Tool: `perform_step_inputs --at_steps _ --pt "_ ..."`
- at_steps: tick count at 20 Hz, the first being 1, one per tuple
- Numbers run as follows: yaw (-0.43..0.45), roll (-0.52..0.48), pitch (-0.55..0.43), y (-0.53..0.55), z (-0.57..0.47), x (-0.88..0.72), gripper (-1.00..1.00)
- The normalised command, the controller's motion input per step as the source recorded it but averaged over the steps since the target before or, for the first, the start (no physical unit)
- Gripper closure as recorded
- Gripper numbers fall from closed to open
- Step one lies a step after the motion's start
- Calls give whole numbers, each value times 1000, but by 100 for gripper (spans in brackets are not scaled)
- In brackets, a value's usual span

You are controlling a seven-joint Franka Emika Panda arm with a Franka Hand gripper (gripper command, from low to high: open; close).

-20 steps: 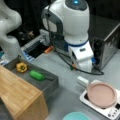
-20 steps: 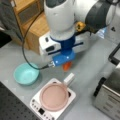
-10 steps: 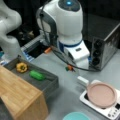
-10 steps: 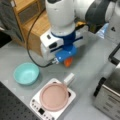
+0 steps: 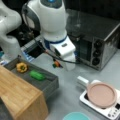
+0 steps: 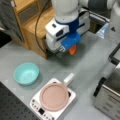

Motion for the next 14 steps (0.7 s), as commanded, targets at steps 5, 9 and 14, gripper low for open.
perform_step_inputs --at_steps 5,9,14 --pt "161 -117 -188 -262 -147 -399 100" --pt "150 -87 -178 -345 -152 -356 100" --pt "192 -48 -206 -401 -119 -270 100"
